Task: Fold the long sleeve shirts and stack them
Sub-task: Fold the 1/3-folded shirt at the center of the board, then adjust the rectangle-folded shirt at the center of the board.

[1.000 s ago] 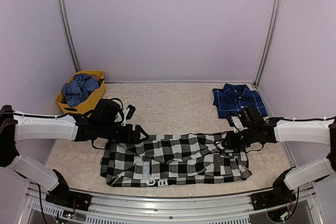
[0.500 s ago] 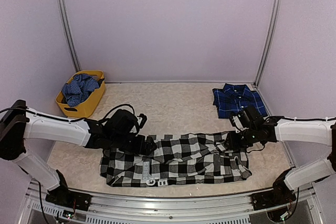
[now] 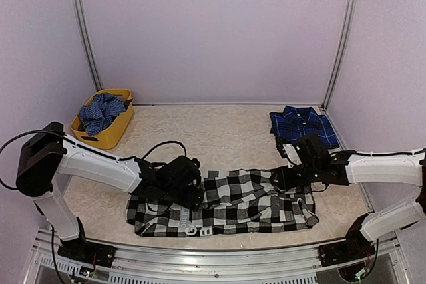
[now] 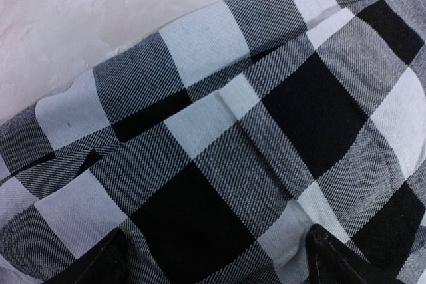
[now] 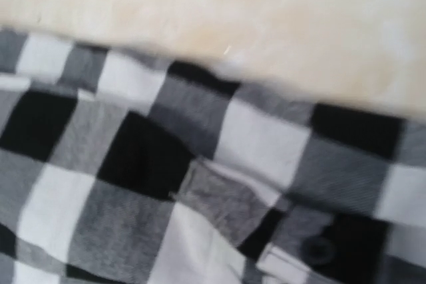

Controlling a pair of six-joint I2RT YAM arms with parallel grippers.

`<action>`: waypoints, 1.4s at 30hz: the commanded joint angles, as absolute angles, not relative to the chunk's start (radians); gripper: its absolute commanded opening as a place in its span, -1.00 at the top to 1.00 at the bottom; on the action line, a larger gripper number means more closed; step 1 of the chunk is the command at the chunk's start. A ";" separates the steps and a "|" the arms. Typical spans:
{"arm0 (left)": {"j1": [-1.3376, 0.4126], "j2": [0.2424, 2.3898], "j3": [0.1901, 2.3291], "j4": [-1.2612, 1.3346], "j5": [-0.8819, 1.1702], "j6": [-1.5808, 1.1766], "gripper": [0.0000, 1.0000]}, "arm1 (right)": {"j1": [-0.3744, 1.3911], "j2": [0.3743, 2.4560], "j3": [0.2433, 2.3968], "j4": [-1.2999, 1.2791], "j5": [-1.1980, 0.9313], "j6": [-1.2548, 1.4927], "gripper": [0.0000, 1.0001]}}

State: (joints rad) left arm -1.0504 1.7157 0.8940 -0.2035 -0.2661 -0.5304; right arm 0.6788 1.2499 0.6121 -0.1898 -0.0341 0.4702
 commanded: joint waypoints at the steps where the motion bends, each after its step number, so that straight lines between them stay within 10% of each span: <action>1: -1.080 1.759 0.914 -0.282 -0.375 -0.531 -0.76 | 0.690 1.335 0.577 -0.113 -0.067 0.453 0.27; 42: -1.053 1.363 0.590 -0.223 -0.210 -0.923 -0.85 | 0.704 1.243 0.546 -0.171 0.002 0.426 0.27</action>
